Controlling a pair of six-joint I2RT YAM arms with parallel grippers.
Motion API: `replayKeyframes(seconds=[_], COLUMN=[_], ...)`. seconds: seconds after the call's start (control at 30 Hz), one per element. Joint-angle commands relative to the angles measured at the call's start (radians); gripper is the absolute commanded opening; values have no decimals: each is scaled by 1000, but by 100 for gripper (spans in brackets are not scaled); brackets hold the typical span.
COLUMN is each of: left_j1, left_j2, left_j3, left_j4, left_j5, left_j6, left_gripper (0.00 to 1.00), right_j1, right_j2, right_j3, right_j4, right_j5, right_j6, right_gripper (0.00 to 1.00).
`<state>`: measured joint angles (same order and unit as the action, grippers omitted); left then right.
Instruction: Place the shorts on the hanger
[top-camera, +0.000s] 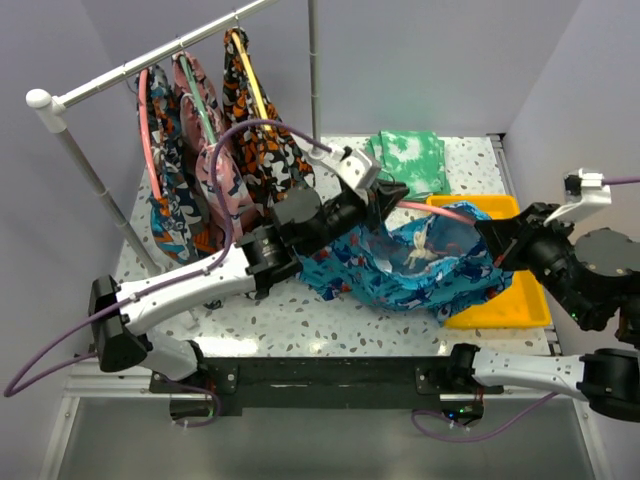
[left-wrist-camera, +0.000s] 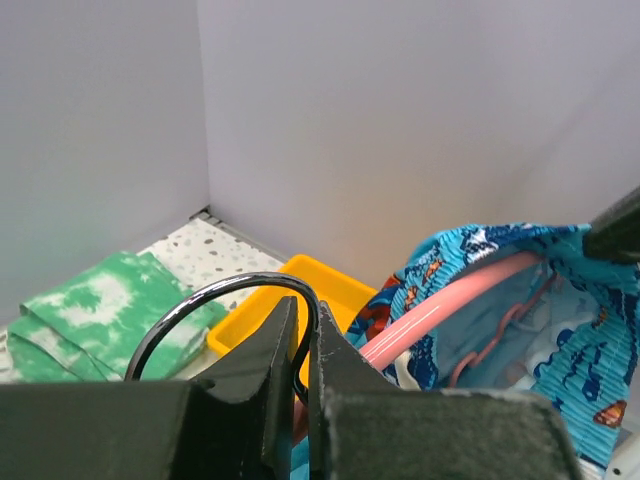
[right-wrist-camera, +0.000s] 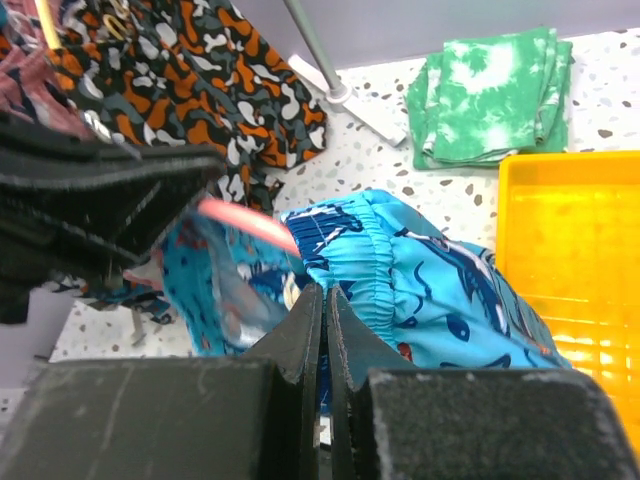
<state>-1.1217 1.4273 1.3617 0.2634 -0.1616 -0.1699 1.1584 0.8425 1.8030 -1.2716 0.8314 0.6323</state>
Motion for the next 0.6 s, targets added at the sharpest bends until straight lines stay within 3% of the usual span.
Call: replayKeyframes(seconds=[0.0, 0.2, 0.43, 0.53, 0.57], left_j1=[94, 193, 207, 207, 207], left_j2=[62, 131, 180, 168, 167], left_j3=[164, 232, 238, 200, 195], left_j4=[31, 34, 77, 125, 132], left_j5=[239, 407, 517, 519, 519], left_j6=[58, 95, 72, 53, 52], left_gripper=[0, 0, 0, 0, 0], right_j1=[3, 3, -43, -276, -407], right_j2=[61, 209, 400, 458, 469], right_j3=[-22, 61, 310, 354, 354], right_j4=[26, 37, 64, 78, 84], right_j5=[66, 120, 111, -137, -212], right_j6=[-26, -88, -197, -229, -235], right_gripper=[0, 0, 0, 0, 0])
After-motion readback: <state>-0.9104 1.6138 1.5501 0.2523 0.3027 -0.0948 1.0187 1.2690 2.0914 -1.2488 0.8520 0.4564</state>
